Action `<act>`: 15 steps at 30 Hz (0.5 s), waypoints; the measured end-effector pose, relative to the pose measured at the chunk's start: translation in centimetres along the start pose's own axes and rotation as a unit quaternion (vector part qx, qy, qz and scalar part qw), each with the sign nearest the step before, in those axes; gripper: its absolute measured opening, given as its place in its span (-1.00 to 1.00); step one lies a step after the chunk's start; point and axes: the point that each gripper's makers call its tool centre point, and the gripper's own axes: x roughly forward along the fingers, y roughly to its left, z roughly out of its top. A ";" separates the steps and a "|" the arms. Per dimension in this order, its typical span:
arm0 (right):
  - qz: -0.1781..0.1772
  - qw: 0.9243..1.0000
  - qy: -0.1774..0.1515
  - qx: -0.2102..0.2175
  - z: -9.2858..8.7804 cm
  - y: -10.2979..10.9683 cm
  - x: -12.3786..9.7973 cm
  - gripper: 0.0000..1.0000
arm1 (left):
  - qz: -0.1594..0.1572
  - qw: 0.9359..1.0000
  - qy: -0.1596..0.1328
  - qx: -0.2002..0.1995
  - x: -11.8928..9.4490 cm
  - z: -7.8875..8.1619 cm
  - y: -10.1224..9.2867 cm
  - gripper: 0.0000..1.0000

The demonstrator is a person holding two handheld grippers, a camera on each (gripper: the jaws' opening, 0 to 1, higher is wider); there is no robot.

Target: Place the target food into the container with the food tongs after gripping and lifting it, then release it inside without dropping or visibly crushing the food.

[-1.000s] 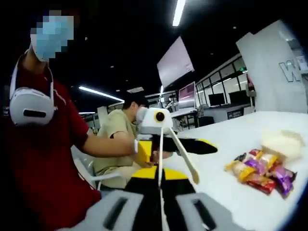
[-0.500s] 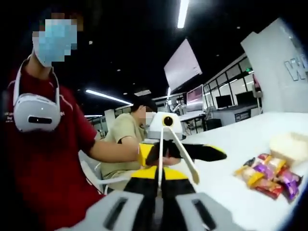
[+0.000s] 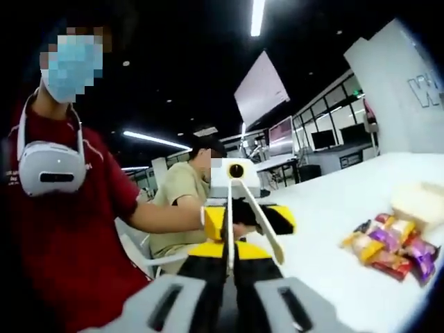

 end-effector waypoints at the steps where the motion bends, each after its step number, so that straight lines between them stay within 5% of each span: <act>1: -0.001 1.000 0.000 0.001 0.0 -0.1 -0.1 -1.00 | 0.002 1.000 -0.002 0.013 0.1 0.1 -0.1 -0.43; 9: -0.029 0.999 -0.018 0.008 1.0 -0.9 -1.1 -1.00 | 0.024 0.999 -0.016 0.019 0.3 1.0 0.3 -0.47; 12: -0.097 0.994 -0.038 0.015 1.7 -2.9 -2.5 -0.97 | 0.066 0.997 -0.021 0.028 -0.6 1.7 2.2 -0.46; 15: -0.156 0.987 -0.009 -0.032 0.8 -4.9 -3.8 -0.79 | 0.080 0.996 -0.023 0.035 -1.0 2.0 2.9 -0.45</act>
